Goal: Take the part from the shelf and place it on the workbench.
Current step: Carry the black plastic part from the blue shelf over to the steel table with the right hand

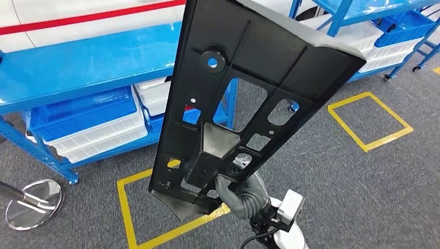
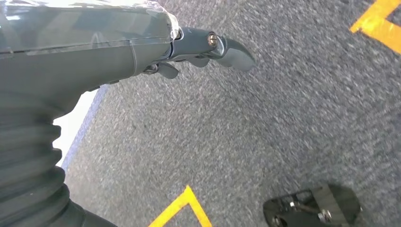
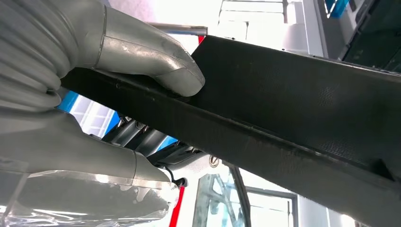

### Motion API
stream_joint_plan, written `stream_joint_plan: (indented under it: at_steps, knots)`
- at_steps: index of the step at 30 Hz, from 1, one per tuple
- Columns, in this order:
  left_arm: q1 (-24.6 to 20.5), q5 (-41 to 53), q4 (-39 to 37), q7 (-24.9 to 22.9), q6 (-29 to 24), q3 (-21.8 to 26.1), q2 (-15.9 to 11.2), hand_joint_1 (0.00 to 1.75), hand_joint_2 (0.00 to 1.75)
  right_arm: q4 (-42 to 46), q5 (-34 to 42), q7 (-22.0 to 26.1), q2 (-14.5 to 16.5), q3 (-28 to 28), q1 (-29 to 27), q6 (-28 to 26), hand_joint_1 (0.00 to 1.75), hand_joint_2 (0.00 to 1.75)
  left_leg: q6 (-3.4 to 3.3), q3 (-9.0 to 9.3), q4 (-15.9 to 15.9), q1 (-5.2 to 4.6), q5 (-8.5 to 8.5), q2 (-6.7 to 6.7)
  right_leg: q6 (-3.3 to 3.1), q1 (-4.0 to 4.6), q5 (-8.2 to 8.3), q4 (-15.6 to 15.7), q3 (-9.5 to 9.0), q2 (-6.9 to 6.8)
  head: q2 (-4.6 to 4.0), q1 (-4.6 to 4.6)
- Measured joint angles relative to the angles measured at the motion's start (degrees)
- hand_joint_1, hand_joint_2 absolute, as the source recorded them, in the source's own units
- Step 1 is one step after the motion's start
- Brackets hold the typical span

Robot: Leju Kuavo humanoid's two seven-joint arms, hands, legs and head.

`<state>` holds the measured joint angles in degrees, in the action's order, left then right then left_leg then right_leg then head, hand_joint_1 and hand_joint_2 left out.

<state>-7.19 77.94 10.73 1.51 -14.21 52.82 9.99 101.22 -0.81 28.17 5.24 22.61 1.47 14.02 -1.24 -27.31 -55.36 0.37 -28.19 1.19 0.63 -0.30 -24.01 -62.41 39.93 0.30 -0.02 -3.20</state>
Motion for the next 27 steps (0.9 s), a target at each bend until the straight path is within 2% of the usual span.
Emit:
stream_joint_plan:
  at_steps: [2,3,4,5,6,7,9,10,12,13,15,16,17,18,19,20,21,22,23,24,25,26,27]
  knots:
    - [0.1,0.0,0.0,0.0,-0.1,0.0,0.0,0.0,1.75,0.0,0.1,-0.2,0.0,-0.2,-0.2,0.1,1.75,1.75,-0.4,-1.15,-0.1,-0.24,0.83,0.68,0.45,-0.11,-4.89,-7.8,2.77,-0.03,0.0,0.01]
    - [0.1,0.0,0.0,0.0,-0.1,0.0,0.0,0.0,1.75,0.0,0.1,-0.2,0.0,-0.3,-0.4,0.1,1.75,1.75,-0.43,-1.71,-0.2,-0.35,1.15,1.06,0.56,-0.14,-6.24,-10.7,3.49,-0.06,0.0,0.01]
    - [0.2,0.0,0.0,0.0,-0.1,0.0,0.0,0.0,1.75,0.0,0.1,-0.2,0.0,-0.3,-0.5,0.2,1.75,1.75,-0.41,-2.17,-0.3,-0.44,1.39,1.49,0.55,-0.13,-6.41,-11.5,3.05,-0.13,0.0,0.01]
    - [0.3,0.0,0.0,0.0,-0.1,0.0,0.0,0.0,1.75,0.0,0.1,-0.3,0.0,-0.4,-0.6,0.2,1.75,1.75,-0.38,-2.51,-0.4,-0.51,1.54,1.88,0.46,-0.1,-5.75,-10.3,1.74,-0.24,0.0,0.01]
    - [0.3,0.0,0.0,0.0,-0.1,0.0,0.0,0.0,1.75,0.0,0.2,-0.3,0.0,-0.5,-0.7,0.2,1.75,1.75,-0.34,-2.72,-0.6,-0.61,1.61,2.3,0.14,0.02,-4.37,-6.7,-0.9,-0.76,0.0,0.01]
    - [0.3,0.0,0.0,0.0,-0.2,0.0,0.0,0.0,1.75,0.1,0.2,-0.3,0.0,-0.5,-0.7,0.3,1.75,1.75,-0.29,-2.86,-0.7,-0.69,1.64,2.74,-0.35,0.3,-3.38,-2.5,-3.73,-2.07,0.0,0.01]
    - [0.4,0.0,0.0,0.0,-0.2,0.0,0.1,0.0,1.75,0.2,0.3,-0.4,0.0,-0.6,-0.6,0.4,1.75,1.75,0.0,-3.06,-1.1,-0.99,1.66,3.64,-1.41,1.05,-2.32,3.8,-7.5,-4.5,0.0,0.01]
    - [0.4,0.0,0.0,0.0,-0.2,0.0,0.1,0.0,1.75,0.2,0.4,-0.4,0.1,-0.7,-0.6,0.4,1.75,1.75,0.2,-3.13,-1.1,-1.08,1.68,4.14,-1.77,1.33,-2.49,4.7,-7.82,-5.04,0.0,0.0]
    - [0.5,0.0,0.0,0.0,-0.2,0.0,0.1,0.0,1.75,0.3,0.6,-0.5,0.1,-0.7,-0.7,0.7,1.75,1.75,0.68,-3.12,-1.2,-1.22,1.66,5.14,-2.27,1.26,-2.12,5.0,-7.55,-3.99,0.0,-0.01]
    - [0.4,-0.1,0.0,0.0,-0.3,0.0,0.1,0.0,1.75,0.3,0.7,-0.6,0.1,-0.8,-0.8,0.8,1.75,1.75,1.0,-3.15,-1.4,-1.18,1.31,4.72,-2.5,1.03,-1.87,5.2,-7.52,-3.43,0.0,-0.01]
    - [0.5,-0.1,0.0,0.1,-0.3,0.0,0.1,0.0,1.75,0.3,0.8,-0.6,0.2,-0.8,-0.8,1.0,1.75,1.75,1.72,-4.38,-4.7,-0.91,-1.24,2.2,-3.01,0.46,-1.28,5.7,-7.38,-2.35,0.0,-0.01]
    - [0.6,-0.2,0.0,0.1,-0.3,0.0,0.1,0.0,1.75,0.3,0.8,-0.6,0.3,-0.8,-0.8,1.1,1.75,1.75,2.02,-5.78,-8.2,-0.64,-3.28,0.66,-3.15,0.36,-1.07,5.7,-7.2,-1.81,0.0,-0.01]
    - [0.7,-0.2,0.0,0.1,-0.3,0.0,0.0,0.0,1.75,0.3,0.8,-0.7,0.4,-0.8,-0.8,1.1,1.75,1.75,2.27,-7.51,-12.3,-0.44,-5.35,-0.2,-3.25,0.3,-0.9,5.7,-6.96,-1.17,0.0,-0.02]
    - [0.9,-0.2,0.0,0.1,-0.4,0.0,0.0,0.0,1.75,0.3,0.8,-0.7,0.4,-0.8,-0.9,1.1,1.75,1.75,2.5,-9.04,-16.0,-0.26,-6.76,-0.55,-3.23,0.25,-0.76,5.6,-6.74,-0.45,0.0,-0.02]
    - [1.1,-0.2,0.0,0.1,-0.4,0.0,-0.1,0.0,1.75,0.3,0.8,-0.7,0.4,-0.9,-1.0,1.1,1.75,1.75,2.7,-9.88,-18.1,-0.12,-7.17,-0.68,-3.15,0.19,-0.63,5.5,-6.54,0.32,0.0,-0.02]
    - [1.2,-0.2,0.0,0.1,-0.4,0.0,-0.1,0.0,1.75,0.3,0.8,-0.7,0.4,-0.9,-1.0,1.2,1.75,1.75,2.85,-9.69,-17.9,0.03,-6.4,-0.73,-3.02,0.09,-0.53,5.3,-6.39,1.12,0.0,-0.02]
    - [1.3,-0.2,0.0,0.1,-0.4,0.0,-0.2,0.0,1.75,0.3,0.8,-0.7,0.4,-0.9,-1.1,1.2,1.75,1.75,2.97,-8.41,-15.4,0.21,-4.61,-0.92,-2.84,-0.03,-0.46,5.1,-6.28,1.9,0.0,-0.02]
    - [1.3,-0.2,0.0,0.1,-0.4,0.0,-0.2,0.0,1.75,0.4,0.8,-0.8,0.4,-1.0,-1.1,1.2,1.75,1.75,3.08,-6.43,-11.3,0.48,-2.41,-1.7,-2.62,-0.13,-0.43,4.9,-6.15,2.63,0.0,-0.01]
    - [1.3,-0.1,0.0,0.1,-0.3,0.0,-0.2,0.0,1.75,0.5,0.8,-0.8,0.5,-1.0,-1.1,1.2,1.75,1.75,3.16,-4.56,-7.2,0.74,-0.85,-3.19,-2.31,-0.13,-0.4,4.6,-5.9,3.32,0.0,-0.01]
    - [1.3,-0.1,0.0,0.1,-0.3,0.0,-0.3,0.0,1.75,0.6,0.8,-0.9,0.5,-1.0,-1.0,1.2,1.75,1.75,3.11,-3.2,-4.2,0.96,0.04,-4.55,-1.94,-0.12,-0.31,4.3,-5.51,3.97,0.0,-0.01]
    - [1.3,0.0,0.0,0.1,-0.3,0.0,-0.2,0.0,1.75,0.8,0.8,-0.9,0.5,-1.0,-1.0,1.2,1.75,1.75,2.97,-2.59,-2.6,1.08,0.24,-5.65,-1.53,-0.1,-0.15,4.0,-5.05,4.55,0.0,0.0]
    - [1.3,0.0,0.0,0.0,-0.2,0.0,-0.2,0.0,1.75,1.0,0.8,-1.0,0.5,-1.1,-0.9,1.2,1.75,1.75,2.69,-2.58,-2.2,1.02,-0.01,-6.02,-1.08,-0.09,0.1,3.9,-4.63,5.14,0.0,-0.01]
    - [1.3,0.0,0.0,0.0,-0.2,0.0,-0.2,0.0,1.75,1.2,0.8,-1.0,0.5,-1.1,-1.0,1.2,1.75,1.75,2.3,-2.68,-2.2,0.98,0.08,-5.49,-0.63,-0.17,0.4,4.0,-4.31,5.76,0.0,-0.01]
